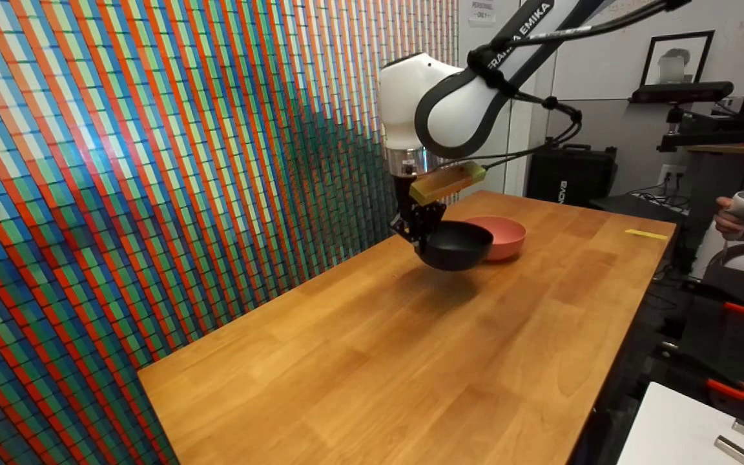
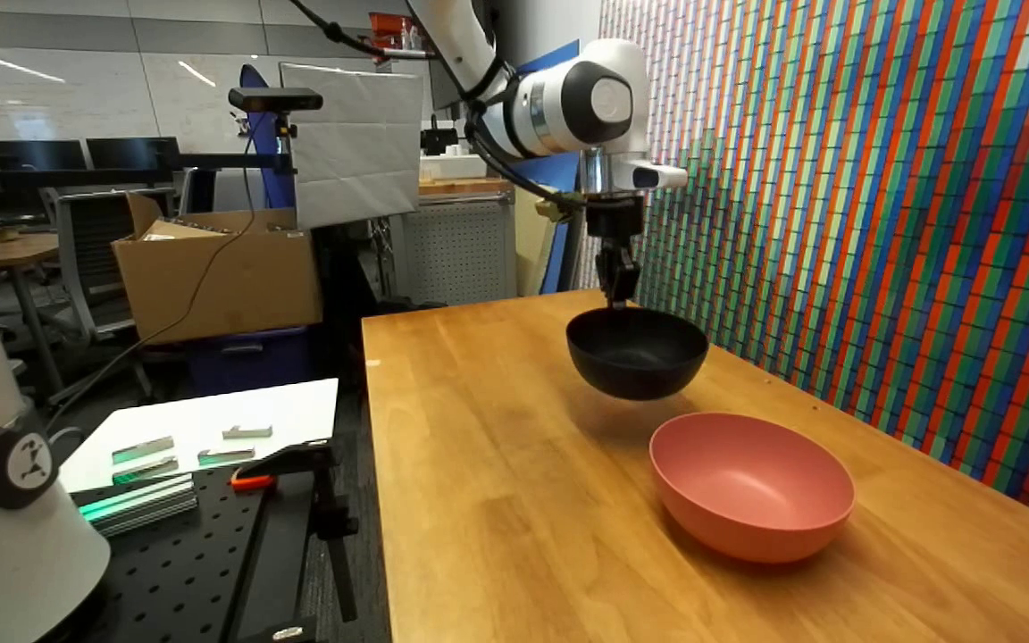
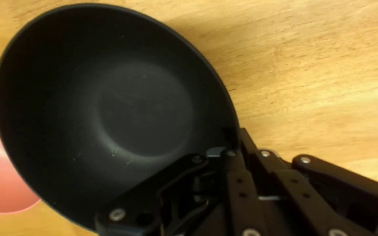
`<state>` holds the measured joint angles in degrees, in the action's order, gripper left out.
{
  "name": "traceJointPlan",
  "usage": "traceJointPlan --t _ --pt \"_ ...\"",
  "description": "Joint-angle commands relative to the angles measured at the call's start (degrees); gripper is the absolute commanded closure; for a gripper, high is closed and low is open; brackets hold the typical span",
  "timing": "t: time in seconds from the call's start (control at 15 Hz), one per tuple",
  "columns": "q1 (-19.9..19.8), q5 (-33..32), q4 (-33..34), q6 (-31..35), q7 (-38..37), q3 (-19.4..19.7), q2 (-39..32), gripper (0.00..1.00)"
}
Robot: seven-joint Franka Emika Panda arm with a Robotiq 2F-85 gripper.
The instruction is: Put the black bowl inside the light-pink bowl
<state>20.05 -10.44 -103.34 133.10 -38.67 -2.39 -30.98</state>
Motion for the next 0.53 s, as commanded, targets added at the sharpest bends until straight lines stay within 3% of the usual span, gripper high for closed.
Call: traceJointPlan --t 0.0,0.2,0.47 --pt "-0.57 2.24 -1.62 -5.32 1.13 -0.65 7.13 0.95" --pt "-1.33 1.71 -1.66 -7.67 0.28 -0.28 10.71 0.95" --pt "-3.49 -0.87 -2.08 -5.49 -0.94 1.55 12.02 0.95"
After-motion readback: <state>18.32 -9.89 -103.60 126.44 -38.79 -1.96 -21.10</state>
